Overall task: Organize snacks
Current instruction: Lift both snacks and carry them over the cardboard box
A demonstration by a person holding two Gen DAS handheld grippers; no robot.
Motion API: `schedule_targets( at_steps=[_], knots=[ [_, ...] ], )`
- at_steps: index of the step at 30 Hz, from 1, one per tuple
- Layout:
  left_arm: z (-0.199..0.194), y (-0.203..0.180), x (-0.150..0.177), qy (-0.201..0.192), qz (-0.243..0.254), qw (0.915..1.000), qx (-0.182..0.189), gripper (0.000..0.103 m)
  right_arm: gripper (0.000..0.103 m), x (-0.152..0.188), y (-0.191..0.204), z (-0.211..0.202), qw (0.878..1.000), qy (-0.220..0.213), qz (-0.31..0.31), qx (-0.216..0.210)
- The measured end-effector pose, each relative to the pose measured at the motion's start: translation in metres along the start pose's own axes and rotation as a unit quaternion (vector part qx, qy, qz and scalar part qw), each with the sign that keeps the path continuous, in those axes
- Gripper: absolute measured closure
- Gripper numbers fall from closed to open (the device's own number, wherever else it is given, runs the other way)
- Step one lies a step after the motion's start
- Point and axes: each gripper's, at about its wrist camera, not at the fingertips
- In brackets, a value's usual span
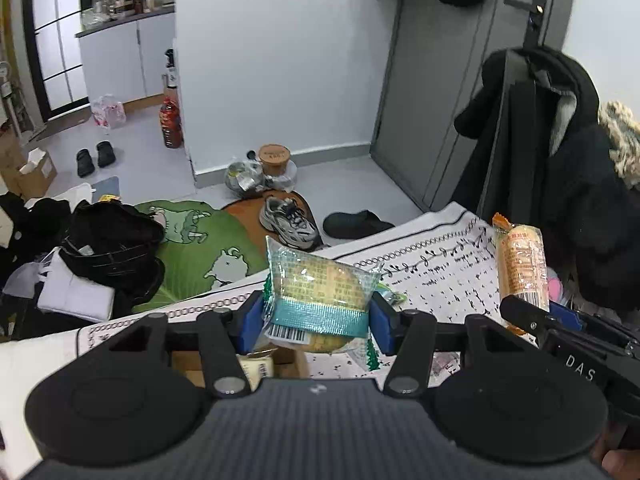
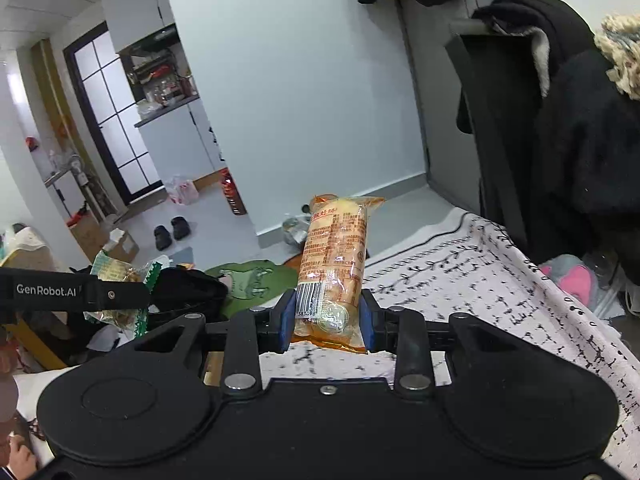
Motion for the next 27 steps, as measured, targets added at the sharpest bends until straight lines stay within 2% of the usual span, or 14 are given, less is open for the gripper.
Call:
schedule_targets(
  at_steps=[12, 20, 27],
  knots=[
    [-0.036, 0.044, 0.023, -0.039, -0.037, 0.9985, -0.008, 0.049, 0.071, 0.01, 0.033, -0.018, 0.999, -0.008, -0.022, -0.029],
    [-0.034, 0.066, 0.036, -0.057, -0.041, 0.9975, -0.004, 0.049, 0.071, 0.025, 0.045, -0.014, 0.999, -0.003, -0.028, -0.034],
    [-0.022, 0.1, 0.055, -0.061, -0.08, 0.9949, -0.009, 0.049, 0.071, 0.038, 0.059, -0.007, 0.999, 0.009, -0.032, -0.041]
  ],
)
Point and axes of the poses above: each gripper's, at about its wrist camera, not at the fingertips, and z roughly the way its jaws point, y to its left, x to its underside, and after that the axes turned 8 degrees about z, right-handed
